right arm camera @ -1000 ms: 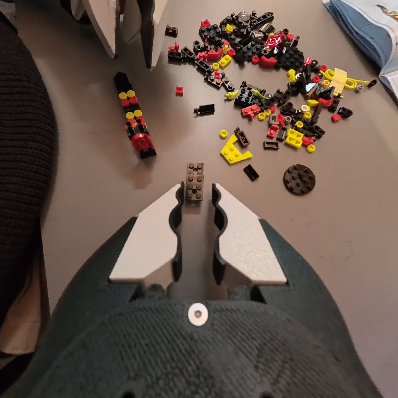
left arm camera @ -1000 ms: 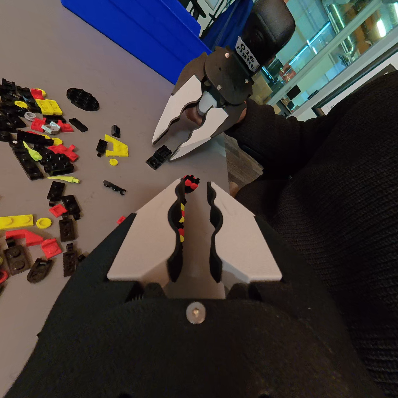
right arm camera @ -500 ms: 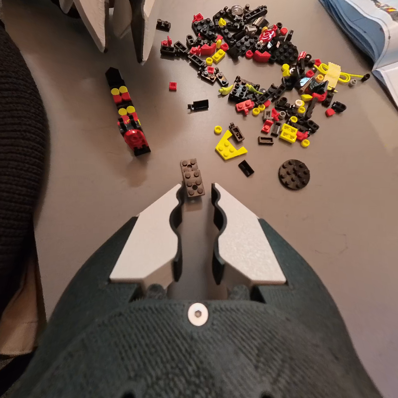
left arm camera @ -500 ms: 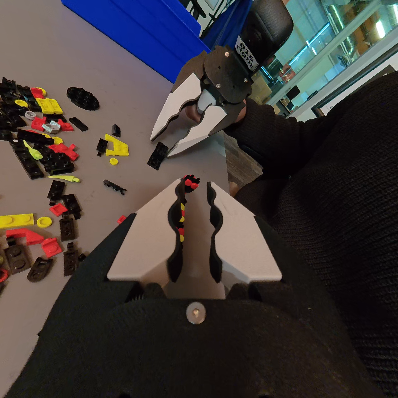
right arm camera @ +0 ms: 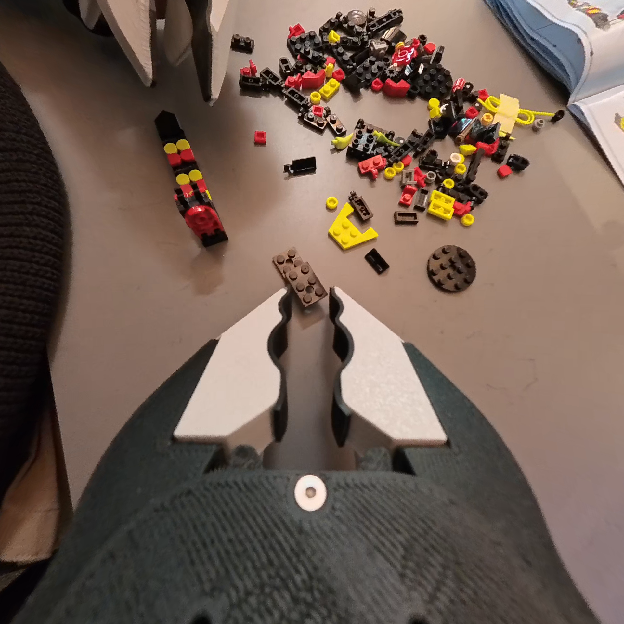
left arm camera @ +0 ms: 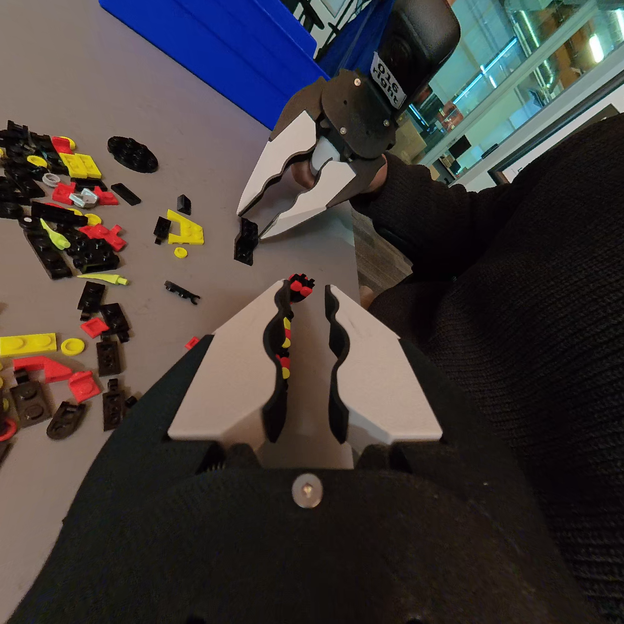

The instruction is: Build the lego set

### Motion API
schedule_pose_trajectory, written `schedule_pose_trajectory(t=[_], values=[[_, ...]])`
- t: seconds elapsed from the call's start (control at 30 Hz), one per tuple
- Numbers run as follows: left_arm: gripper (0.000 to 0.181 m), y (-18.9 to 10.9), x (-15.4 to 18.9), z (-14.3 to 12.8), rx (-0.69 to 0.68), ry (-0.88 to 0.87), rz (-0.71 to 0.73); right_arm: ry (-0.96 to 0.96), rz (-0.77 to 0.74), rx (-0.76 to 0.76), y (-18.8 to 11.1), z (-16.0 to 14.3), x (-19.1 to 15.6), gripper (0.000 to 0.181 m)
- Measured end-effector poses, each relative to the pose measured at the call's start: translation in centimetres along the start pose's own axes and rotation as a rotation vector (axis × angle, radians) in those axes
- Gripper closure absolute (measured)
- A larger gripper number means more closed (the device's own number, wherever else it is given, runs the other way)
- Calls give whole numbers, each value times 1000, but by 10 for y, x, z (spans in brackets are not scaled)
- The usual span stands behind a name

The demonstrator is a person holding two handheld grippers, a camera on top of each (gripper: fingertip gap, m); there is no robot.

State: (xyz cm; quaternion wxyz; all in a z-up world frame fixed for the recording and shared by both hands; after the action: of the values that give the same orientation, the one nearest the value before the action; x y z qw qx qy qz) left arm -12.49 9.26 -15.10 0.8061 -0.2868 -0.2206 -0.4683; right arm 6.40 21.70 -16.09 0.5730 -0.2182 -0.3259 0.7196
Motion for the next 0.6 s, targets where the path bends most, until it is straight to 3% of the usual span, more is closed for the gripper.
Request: schedule_pose_trajectory(t=[0.2, 0.43, 0.5, 0.6], values=[[163, -1, 0, 0, 4, -1, 2, 14, 29, 59, -5, 4, -1, 158], [166, -6, -1, 3, 15, 25, 24, 26, -1, 245, -21, 18, 2, 167], [173, -16, -1, 8, 18, 106, 98, 47, 8, 271, -22, 19, 3, 168], [177, -41, -9, 15, 26, 237, 323, 71, 26, 275, -19, 18, 3, 166]])
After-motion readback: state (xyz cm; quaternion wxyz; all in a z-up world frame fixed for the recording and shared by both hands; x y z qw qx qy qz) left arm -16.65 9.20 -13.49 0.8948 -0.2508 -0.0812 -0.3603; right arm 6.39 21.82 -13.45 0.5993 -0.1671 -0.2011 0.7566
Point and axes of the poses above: each gripper's, where its closed fingertips meet, y out along the fingers, z out of its top, x = y × z across the jaws, the point moved 9 cm from there along -y, back along the fingers, and after that the axes turned 1 degree about -x, right-handed, at the moved point
